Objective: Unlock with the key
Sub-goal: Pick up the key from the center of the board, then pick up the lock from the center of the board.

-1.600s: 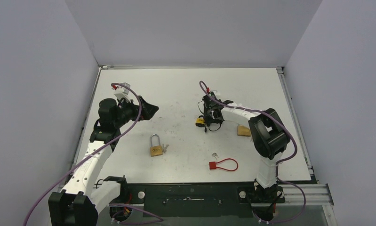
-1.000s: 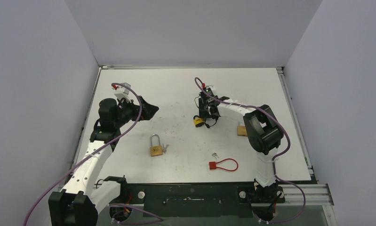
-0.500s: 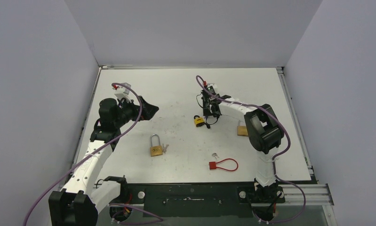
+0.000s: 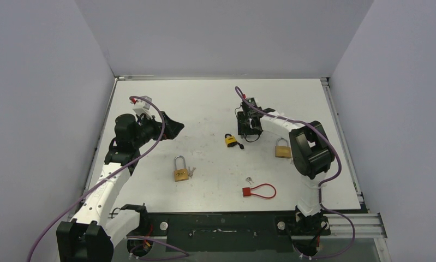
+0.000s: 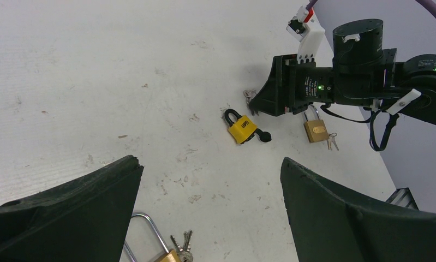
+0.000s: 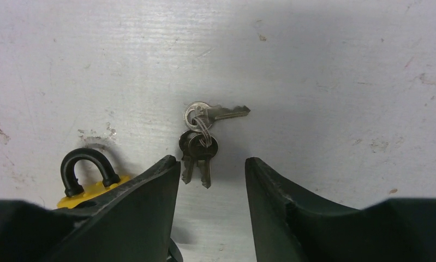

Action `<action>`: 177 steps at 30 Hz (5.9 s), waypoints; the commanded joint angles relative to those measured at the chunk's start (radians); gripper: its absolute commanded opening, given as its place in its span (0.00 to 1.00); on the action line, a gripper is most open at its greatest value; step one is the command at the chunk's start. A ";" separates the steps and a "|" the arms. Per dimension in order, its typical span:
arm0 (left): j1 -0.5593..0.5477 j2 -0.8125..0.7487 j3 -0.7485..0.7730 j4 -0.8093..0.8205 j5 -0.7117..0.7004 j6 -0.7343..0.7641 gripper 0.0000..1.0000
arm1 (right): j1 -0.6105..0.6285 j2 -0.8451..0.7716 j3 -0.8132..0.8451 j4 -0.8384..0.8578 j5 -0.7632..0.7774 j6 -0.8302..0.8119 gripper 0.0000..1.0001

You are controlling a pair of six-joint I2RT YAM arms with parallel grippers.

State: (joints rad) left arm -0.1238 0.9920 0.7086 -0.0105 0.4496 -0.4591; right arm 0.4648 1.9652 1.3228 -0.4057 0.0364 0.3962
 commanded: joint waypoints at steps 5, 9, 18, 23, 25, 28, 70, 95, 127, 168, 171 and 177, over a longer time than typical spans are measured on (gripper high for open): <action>0.002 -0.001 0.003 0.037 0.003 0.013 0.97 | 0.000 -0.006 0.013 0.044 -0.029 -0.012 0.50; 0.001 0.001 0.004 0.037 0.003 0.011 0.97 | 0.005 0.041 0.062 0.016 0.003 -0.019 0.48; 0.002 0.000 0.002 0.035 0.000 0.011 0.97 | 0.026 0.076 0.080 -0.035 0.036 -0.017 0.28; -0.001 0.007 -0.004 0.056 0.031 0.007 0.97 | 0.022 0.052 0.074 -0.039 0.017 0.017 0.17; -0.007 0.018 -0.007 0.085 0.046 -0.023 0.97 | 0.017 0.032 0.068 -0.031 -0.007 0.036 0.14; -0.036 0.044 -0.009 0.102 0.038 -0.073 0.96 | -0.003 -0.001 0.052 -0.017 -0.045 0.080 0.11; -0.648 0.519 0.056 0.526 -0.349 -0.411 0.37 | 0.024 -0.531 -0.510 0.528 -0.498 0.910 0.07; -0.633 0.294 0.251 -0.109 0.004 0.178 0.00 | -0.106 -0.773 -0.474 0.638 -0.919 0.155 0.80; -0.634 0.240 0.521 -0.715 0.263 0.643 0.00 | 0.125 -0.761 -0.446 0.481 -1.241 -0.192 0.60; -0.462 0.096 0.325 -0.190 -0.392 -0.055 0.87 | -0.051 -0.836 -0.645 0.797 -0.777 0.167 0.00; -0.506 0.153 0.305 -0.159 -0.466 -0.131 0.83 | -0.051 -0.852 -0.679 0.774 -0.622 0.200 0.00; -0.590 0.301 0.281 -0.091 -0.594 -0.216 0.84 | -0.052 -0.927 -0.760 0.691 -0.338 0.244 0.00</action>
State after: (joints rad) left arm -0.6800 1.2289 0.9966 -0.2192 -0.0296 -0.5713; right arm 0.4183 1.1126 0.5972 0.2901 -0.5533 0.5961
